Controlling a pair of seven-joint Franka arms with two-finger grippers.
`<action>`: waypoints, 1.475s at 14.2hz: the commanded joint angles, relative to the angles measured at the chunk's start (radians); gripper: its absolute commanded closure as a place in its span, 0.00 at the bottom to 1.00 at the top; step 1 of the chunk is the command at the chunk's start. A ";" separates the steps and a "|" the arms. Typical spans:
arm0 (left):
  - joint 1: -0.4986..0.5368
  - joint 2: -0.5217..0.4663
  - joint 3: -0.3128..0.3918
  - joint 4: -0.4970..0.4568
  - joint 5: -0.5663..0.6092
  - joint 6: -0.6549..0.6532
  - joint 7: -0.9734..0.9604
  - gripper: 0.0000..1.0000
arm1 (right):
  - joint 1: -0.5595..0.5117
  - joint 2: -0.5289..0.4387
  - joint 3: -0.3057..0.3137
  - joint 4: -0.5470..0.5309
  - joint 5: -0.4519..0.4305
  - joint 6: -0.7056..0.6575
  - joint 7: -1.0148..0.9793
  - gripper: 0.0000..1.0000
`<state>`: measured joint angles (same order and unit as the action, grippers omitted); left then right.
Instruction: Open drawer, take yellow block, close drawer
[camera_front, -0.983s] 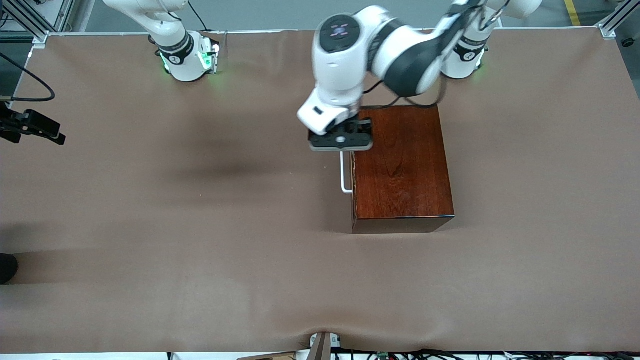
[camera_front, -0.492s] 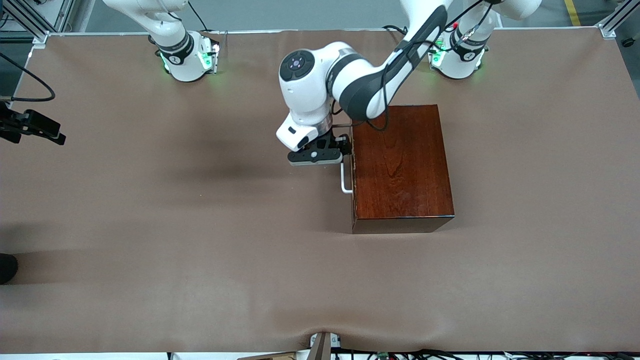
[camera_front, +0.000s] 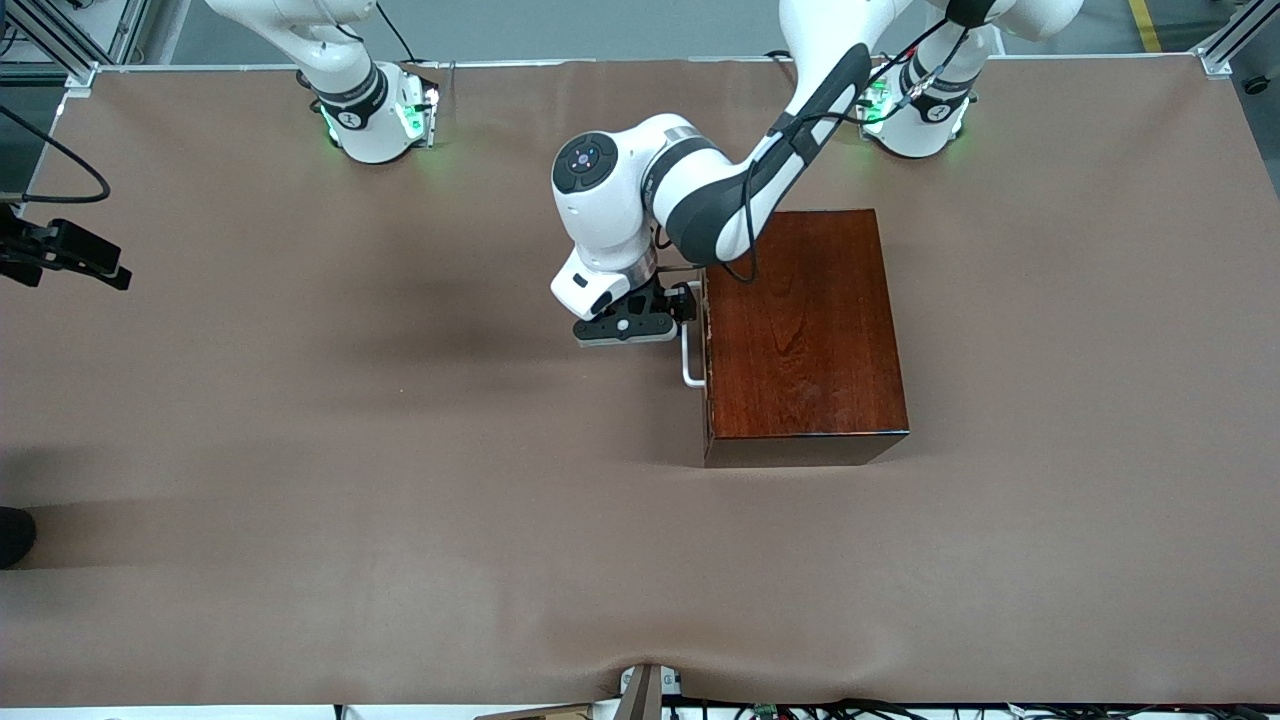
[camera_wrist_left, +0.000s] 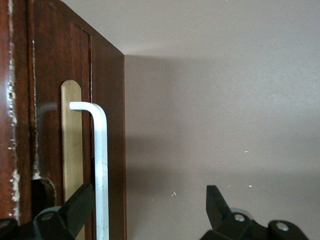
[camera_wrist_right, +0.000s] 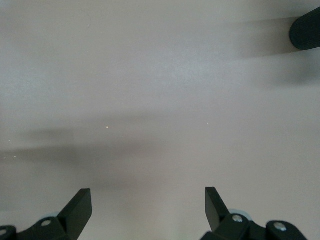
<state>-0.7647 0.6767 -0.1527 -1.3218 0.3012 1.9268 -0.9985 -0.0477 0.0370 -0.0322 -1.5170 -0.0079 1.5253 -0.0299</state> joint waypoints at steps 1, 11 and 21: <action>-0.013 0.029 0.009 0.044 0.032 -0.052 -0.020 0.00 | -0.009 -0.006 0.008 -0.005 0.000 -0.004 -0.010 0.00; -0.002 0.076 0.007 0.061 -0.019 -0.081 -0.060 0.00 | -0.008 0.004 0.009 0.003 0.000 0.003 -0.010 0.00; -0.002 0.119 0.010 0.102 -0.132 0.050 -0.101 0.00 | 0.000 0.006 0.012 0.008 0.011 0.012 -0.008 0.00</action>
<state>-0.7593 0.7598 -0.1394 -1.2786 0.1957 1.9591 -1.0842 -0.0465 0.0404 -0.0230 -1.5164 -0.0070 1.5338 -0.0305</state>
